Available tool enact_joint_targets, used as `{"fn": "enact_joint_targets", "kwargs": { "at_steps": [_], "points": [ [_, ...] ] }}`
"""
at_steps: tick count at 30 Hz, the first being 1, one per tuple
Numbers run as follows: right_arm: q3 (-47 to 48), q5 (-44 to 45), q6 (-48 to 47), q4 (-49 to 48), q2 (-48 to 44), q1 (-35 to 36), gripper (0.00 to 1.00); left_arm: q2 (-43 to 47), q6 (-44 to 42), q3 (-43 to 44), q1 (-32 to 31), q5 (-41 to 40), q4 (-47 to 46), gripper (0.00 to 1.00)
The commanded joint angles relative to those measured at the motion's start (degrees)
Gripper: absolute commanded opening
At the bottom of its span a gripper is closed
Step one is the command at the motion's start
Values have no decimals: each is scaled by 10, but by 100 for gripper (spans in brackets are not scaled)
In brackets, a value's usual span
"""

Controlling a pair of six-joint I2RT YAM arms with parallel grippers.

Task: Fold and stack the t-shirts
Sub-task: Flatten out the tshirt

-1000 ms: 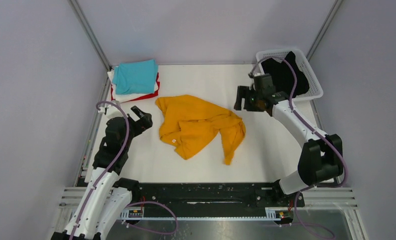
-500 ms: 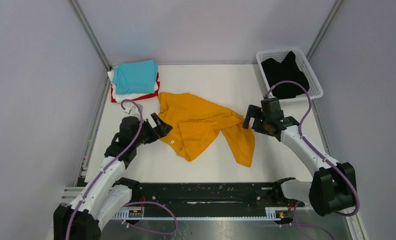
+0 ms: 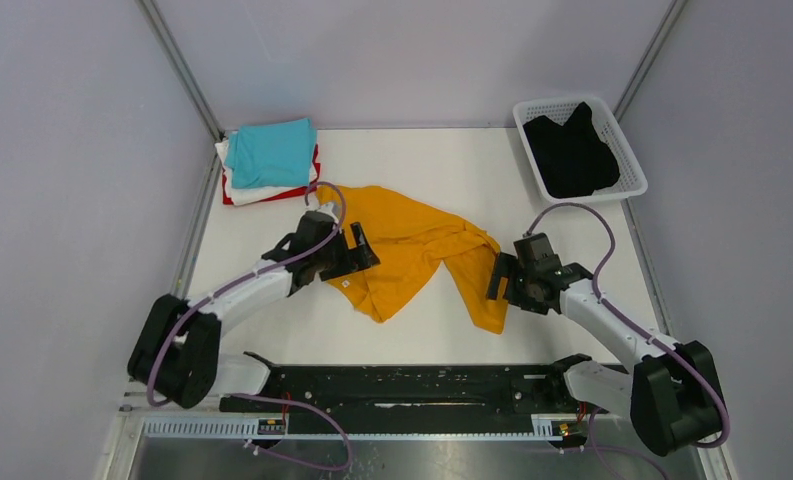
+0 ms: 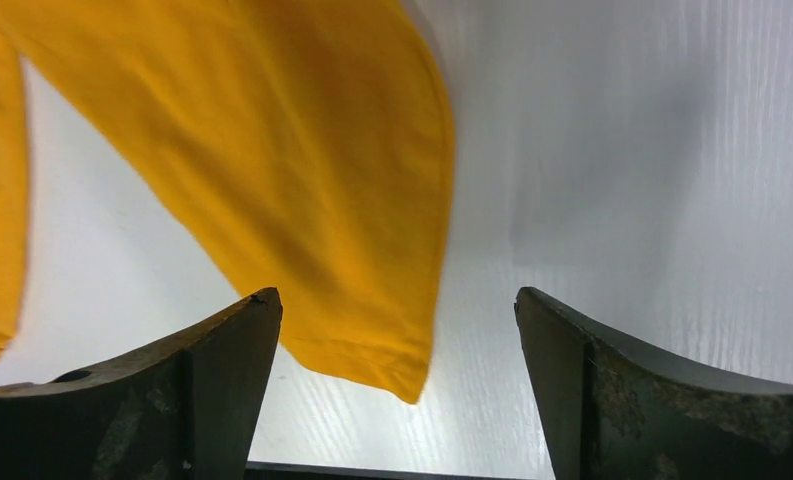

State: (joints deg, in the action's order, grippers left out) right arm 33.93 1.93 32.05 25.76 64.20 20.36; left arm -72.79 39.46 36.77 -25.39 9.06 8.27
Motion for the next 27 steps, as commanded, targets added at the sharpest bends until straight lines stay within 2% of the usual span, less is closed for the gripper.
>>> {"fn": "enact_joint_targets", "kwargs": {
  "at_steps": [1,9,17,23,27],
  "points": [
    [-40,-12,17,10,-36,5,94,-68,-12,64,-6,-52,-46,89],
    [-88,-58,27,-12,-63,6,91,-197,-19,141,-6,-68,-40,79],
    [-90,-70,0,-12,-41,17,88,-232,-16,158,-12,-50,-71,68],
    [-80,-75,-6,-11,-26,42,87,-255,-15,182,-17,-49,-72,52],
    [-76,-59,-1,-4,-13,60,86,-251,-16,184,-22,-40,-72,30]
  ]
}}
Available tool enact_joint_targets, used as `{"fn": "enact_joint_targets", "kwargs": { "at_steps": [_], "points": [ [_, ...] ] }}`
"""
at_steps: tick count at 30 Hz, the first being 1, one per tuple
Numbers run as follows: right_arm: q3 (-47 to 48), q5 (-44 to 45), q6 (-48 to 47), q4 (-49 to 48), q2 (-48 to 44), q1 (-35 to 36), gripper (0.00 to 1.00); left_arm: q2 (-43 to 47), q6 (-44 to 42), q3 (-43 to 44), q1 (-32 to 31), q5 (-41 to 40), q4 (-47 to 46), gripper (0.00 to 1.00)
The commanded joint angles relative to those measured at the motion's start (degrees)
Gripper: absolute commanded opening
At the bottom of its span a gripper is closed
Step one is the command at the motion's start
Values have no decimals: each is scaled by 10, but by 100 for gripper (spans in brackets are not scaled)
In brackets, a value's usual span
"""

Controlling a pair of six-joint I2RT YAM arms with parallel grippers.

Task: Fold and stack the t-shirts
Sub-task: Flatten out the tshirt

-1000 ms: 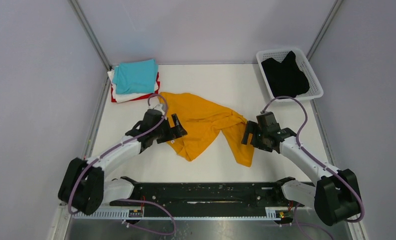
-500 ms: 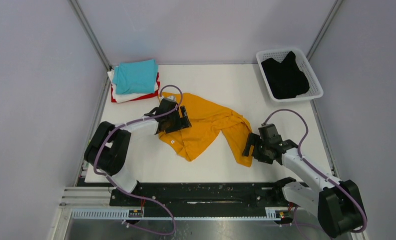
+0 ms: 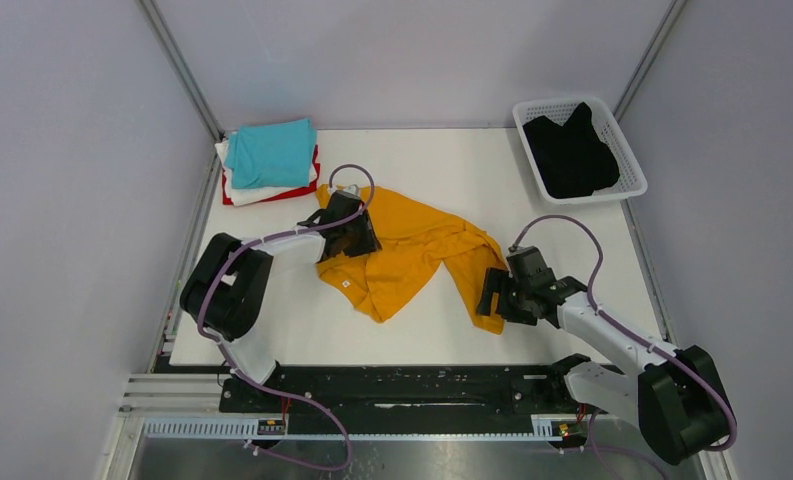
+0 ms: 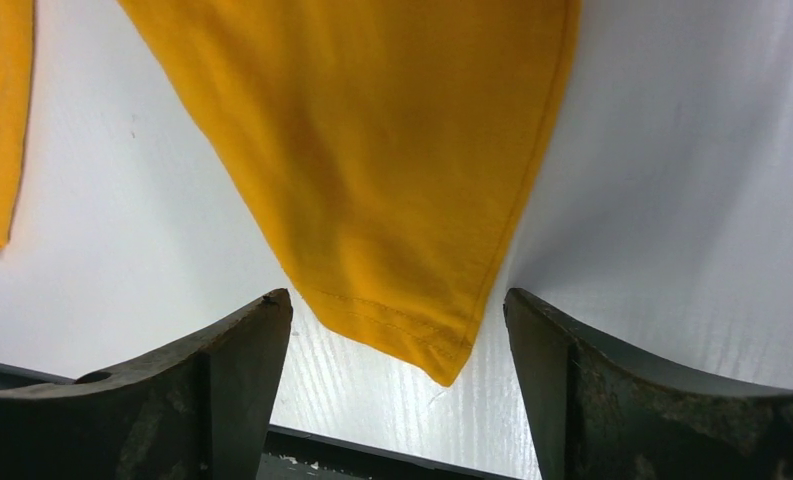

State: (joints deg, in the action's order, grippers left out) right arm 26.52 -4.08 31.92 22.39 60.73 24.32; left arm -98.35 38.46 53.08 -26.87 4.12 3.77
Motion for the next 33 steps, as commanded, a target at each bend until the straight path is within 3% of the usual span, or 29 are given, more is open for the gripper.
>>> {"fn": "enact_joint_targets", "kwargs": {
  "at_steps": [1,3,10,12,14,15,16,18,20,27,33],
  "points": [
    [0,7,3,33,27,26,85,11,-7,18,-8,11,-27,22],
    [8,23,6,43,38,39,84,28,-6,8,-11,13,-27,1],
    [46,114,43,64,104,89,77,145,-11,-50,-23,-9,-25,0],
    [63,133,55,71,131,98,70,185,-13,-64,-25,-21,-16,0],
    [77,143,67,71,160,100,55,234,-17,-72,-25,-37,-5,0],
    [81,145,68,69,174,101,42,256,-19,-75,-25,-47,4,0],
    [84,149,68,63,184,101,22,277,-23,-77,-25,-61,8,0],
    [95,164,70,62,197,101,1,318,-28,-81,-25,-88,17,0],
    [117,194,69,69,193,101,0,359,-40,-75,-25,-109,26,0],
    [242,441,35,187,88,100,0,466,-90,2,-25,-178,54,0],
    [349,508,-71,175,-15,99,0,534,-150,82,-26,-170,41,0]
  ]
}}
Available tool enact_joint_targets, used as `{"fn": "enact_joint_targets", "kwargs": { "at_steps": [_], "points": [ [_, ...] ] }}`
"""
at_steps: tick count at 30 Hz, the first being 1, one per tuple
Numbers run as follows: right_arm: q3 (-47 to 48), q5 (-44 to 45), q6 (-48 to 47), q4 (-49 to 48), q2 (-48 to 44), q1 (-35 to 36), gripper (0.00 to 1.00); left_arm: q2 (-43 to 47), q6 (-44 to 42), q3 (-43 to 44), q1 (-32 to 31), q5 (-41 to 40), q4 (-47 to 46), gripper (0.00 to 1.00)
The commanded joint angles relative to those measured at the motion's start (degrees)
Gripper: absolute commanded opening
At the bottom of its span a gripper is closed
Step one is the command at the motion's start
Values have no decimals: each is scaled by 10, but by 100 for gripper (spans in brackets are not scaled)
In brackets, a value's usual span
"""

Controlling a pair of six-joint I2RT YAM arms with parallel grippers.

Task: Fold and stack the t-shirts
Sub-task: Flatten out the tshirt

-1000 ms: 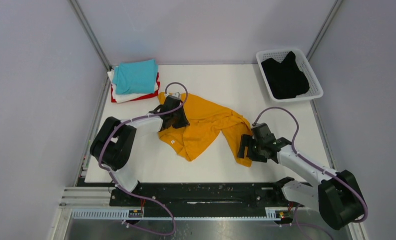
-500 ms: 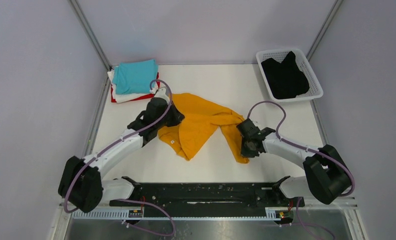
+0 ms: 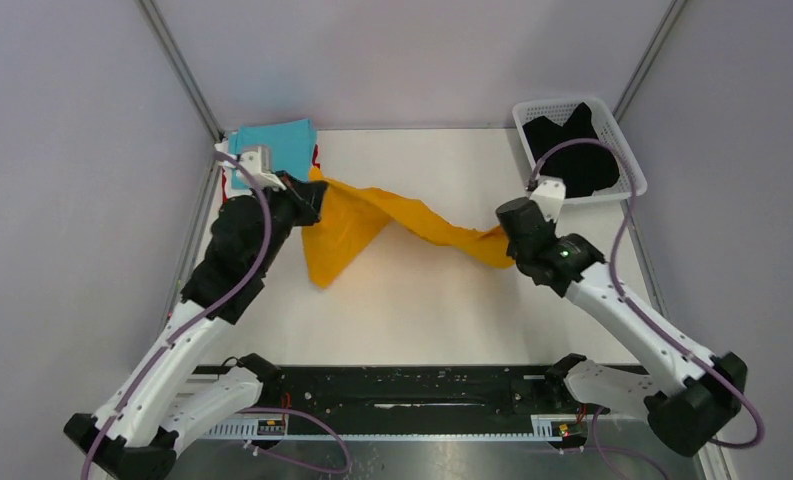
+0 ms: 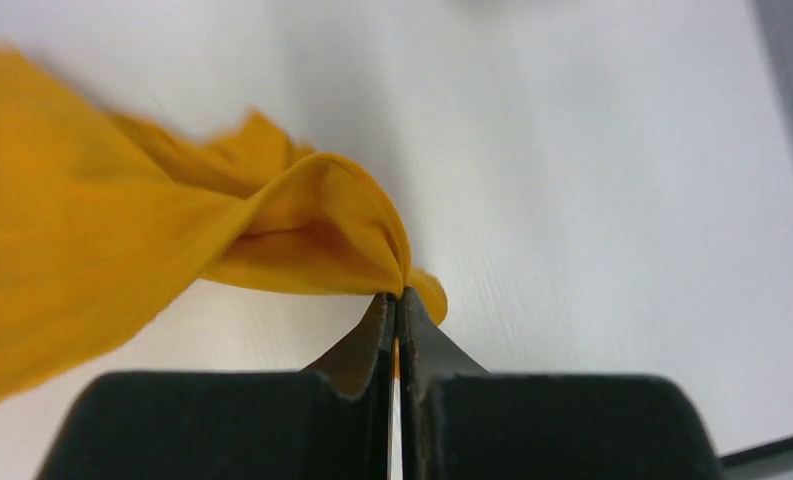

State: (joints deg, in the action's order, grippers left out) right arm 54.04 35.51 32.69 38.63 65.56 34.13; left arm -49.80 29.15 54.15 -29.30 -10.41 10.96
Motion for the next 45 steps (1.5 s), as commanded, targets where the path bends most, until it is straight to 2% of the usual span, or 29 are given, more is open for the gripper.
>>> {"fn": "enact_joint_targets", "kwargs": {
  "at_steps": [1,7,12,18,25,28,31,36,40,42,45],
  "points": [
    [90,115,-114,2,-78,1,0,61,-66,87,-1,-27,-28,0],
    [193,104,-277,-39,-169,1,0,113,-134,202,-1,-17,-15,0],
    [304,44,-345,-47,-228,1,0,108,-174,334,-1,35,28,0],
    [448,-62,-373,-4,-243,1,0,82,-190,471,-1,132,66,0],
    [499,-97,-382,14,-247,1,0,36,-200,562,0,170,88,0],
    [480,-81,-385,7,-248,1,0,23,-210,553,0,151,86,0],
    [429,-32,-386,-20,-257,1,0,20,-227,497,0,100,57,0],
    [304,102,-392,-93,-255,1,0,-20,-272,385,0,-72,11,0],
    [138,194,-383,-209,-236,1,0,-98,-287,283,8,-186,-51,0],
    [78,221,-361,-240,-204,-5,0,-159,-276,250,36,-180,-54,0],
    [0,170,-287,-258,-131,-44,0,-266,-227,217,90,-89,-46,0]
  ]
}}
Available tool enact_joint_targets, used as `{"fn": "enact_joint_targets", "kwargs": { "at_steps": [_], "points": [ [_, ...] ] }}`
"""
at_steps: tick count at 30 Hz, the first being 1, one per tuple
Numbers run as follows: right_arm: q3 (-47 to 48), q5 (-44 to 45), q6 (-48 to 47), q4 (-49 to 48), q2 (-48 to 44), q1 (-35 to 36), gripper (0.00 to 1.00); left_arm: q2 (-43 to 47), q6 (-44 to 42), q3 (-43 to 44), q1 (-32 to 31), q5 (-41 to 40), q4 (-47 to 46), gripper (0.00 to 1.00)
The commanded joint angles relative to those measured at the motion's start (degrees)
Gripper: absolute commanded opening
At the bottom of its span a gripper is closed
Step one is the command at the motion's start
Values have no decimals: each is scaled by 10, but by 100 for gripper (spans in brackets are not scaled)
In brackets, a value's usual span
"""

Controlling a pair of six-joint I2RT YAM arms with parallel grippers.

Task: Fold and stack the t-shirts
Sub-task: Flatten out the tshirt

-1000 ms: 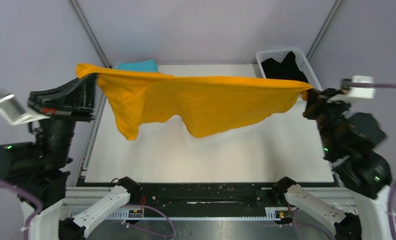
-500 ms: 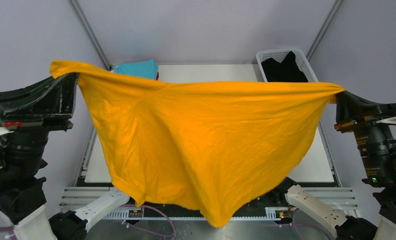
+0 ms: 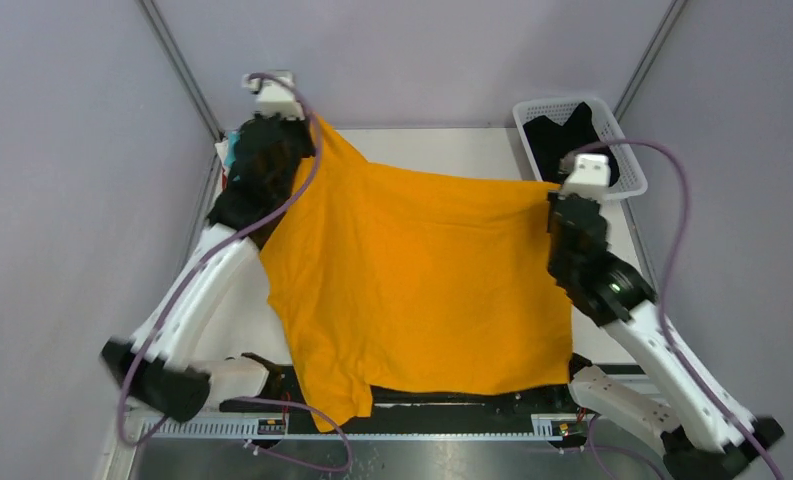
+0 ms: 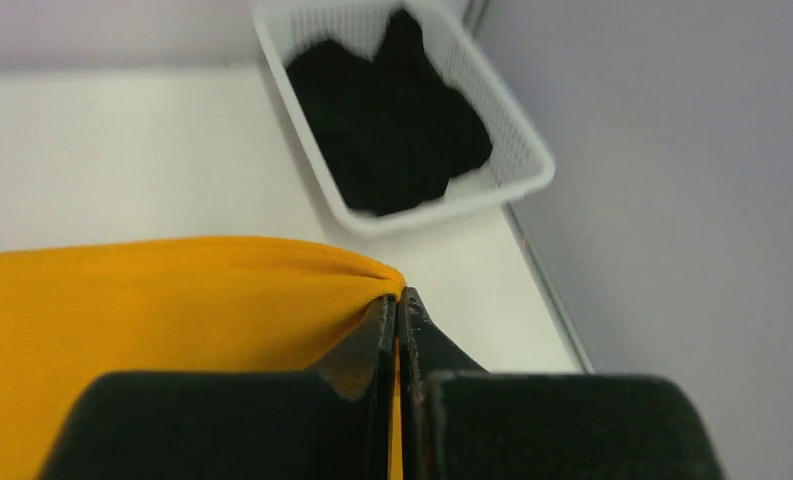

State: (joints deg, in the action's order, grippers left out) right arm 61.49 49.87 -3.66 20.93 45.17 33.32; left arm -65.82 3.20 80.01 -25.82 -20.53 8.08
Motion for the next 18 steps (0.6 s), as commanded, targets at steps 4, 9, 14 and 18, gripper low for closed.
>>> {"fn": "enact_joint_targets", "kwargs": {
  "at_steps": [4,9,14,18],
  "points": [
    [-166,-160,132,-222,191,-106,0,-250,67,-60,93,76,-58,0],
    [-109,-219,138,-260,367,-141,1,-391,69,20,103,104,-62,0],
    [38,-175,133,-173,496,-150,15,-512,70,155,110,98,-29,24],
    [124,-172,135,-127,549,-156,42,-615,75,330,115,89,74,88]
  ]
}}
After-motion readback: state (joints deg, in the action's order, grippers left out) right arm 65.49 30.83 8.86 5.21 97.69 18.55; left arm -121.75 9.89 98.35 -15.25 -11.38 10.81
